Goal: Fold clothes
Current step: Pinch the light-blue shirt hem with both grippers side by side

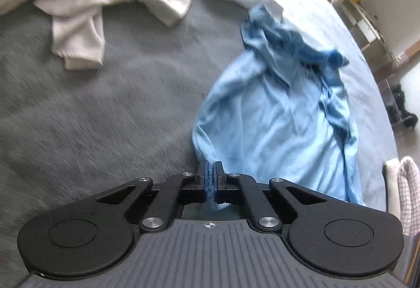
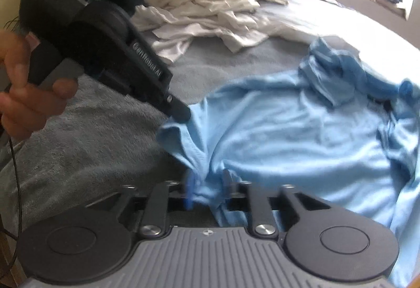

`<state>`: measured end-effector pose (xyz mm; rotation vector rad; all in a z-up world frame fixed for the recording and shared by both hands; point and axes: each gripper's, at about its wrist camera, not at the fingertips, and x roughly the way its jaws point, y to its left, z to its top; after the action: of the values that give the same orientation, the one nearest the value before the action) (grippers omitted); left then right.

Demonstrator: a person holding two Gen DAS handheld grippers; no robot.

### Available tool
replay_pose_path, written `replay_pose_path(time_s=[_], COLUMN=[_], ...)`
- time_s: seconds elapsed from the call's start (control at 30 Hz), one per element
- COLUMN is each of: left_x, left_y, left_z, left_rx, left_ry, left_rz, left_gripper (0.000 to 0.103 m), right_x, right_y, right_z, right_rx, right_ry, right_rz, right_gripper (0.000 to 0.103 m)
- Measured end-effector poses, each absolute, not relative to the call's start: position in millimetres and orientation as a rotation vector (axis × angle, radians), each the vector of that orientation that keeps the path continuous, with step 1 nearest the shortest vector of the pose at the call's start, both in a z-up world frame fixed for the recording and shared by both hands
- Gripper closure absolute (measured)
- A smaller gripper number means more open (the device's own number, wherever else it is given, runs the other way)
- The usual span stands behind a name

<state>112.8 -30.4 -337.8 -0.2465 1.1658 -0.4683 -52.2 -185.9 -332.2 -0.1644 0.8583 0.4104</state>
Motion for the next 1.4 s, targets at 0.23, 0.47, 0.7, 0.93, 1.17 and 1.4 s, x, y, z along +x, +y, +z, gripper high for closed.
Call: replay_pose_path(time_s=[0.23,0.47,0.7,0.93,1.17,1.4], left_x=[124.6,120.7,137.2,153.5,150.1,146.0], left_y=[-24.0,-18.5,1.0,-13.3,-7.3,16.2], left_z=[-332.6,-348.1,-379.6,-390.8,-391.8,-387.2], left_rx=[-0.420,-0.509,-0.725,-0.695,-0.576,-0.528], left_ry=[1.250,1.314,1.422,1.477,1.464,1.413], left_rz=[-0.534,-0.624,-0.557,-0.611,-0.562,-0.438], left_gripper=[0.101,0.068,0.048,0.039,0.085,0.100], right_x=[-31.6,-11.8,-18.5,-25.6,-39.9,-98.6], right_y=[-149.2,-181.4,-196.0,-162.6,-172.0,-290.0], right_z=[-337.5,-352.9,-350.3,-344.6,-328.9,-297.0], right_rx=[-0.259,0.095,0.208,0.013,-0.011,0.108], right_ry=[0.779,0.922,0.922,0.868,0.903,0.996], right_rz=[0.492,0.366,0.320,0.395,0.349,-0.123], right_gripper=[0.063,0.099,0.099,0.099,0.094,0.062])
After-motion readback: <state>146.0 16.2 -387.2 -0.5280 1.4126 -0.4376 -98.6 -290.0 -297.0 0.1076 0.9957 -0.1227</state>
